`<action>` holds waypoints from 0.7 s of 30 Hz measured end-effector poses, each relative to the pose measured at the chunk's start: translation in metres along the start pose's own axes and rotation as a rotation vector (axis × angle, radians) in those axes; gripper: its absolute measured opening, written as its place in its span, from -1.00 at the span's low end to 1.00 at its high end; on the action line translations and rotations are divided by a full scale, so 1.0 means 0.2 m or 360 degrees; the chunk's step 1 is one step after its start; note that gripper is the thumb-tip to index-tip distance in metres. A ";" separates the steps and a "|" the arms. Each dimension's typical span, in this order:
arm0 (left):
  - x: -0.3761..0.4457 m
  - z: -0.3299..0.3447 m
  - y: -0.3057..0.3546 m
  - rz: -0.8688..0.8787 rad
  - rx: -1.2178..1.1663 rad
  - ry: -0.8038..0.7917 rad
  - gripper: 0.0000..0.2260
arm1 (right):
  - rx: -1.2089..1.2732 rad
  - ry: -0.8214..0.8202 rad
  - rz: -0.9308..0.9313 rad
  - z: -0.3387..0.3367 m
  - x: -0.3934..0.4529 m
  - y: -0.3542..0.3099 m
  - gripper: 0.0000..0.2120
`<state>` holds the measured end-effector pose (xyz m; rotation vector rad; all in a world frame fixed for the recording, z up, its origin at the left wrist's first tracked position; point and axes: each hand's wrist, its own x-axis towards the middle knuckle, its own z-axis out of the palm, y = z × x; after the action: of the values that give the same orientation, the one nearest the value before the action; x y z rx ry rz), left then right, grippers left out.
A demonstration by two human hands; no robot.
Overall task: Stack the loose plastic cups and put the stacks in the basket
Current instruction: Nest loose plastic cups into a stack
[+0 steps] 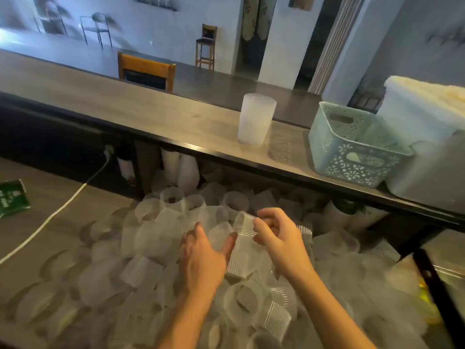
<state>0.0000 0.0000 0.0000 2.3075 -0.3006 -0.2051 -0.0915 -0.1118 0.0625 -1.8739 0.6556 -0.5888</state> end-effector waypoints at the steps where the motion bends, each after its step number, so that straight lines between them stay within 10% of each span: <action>1: 0.03 0.02 0.01 -0.0016 0.0071 -0.0041 -0.14 | -0.0014 0.0008 -0.0011 0.02 0.03 0.00 -0.92; 21: 0.15 0.15 -0.05 0.0232 0.0589 0.0059 -0.15 | 0.0042 -0.0040 0.0057 0.09 0.28 0.07 -0.86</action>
<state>0.0235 -0.0229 -0.0303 2.6358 -0.5227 -0.0340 -0.0420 -0.1420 0.0493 -1.8386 0.6608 -0.5471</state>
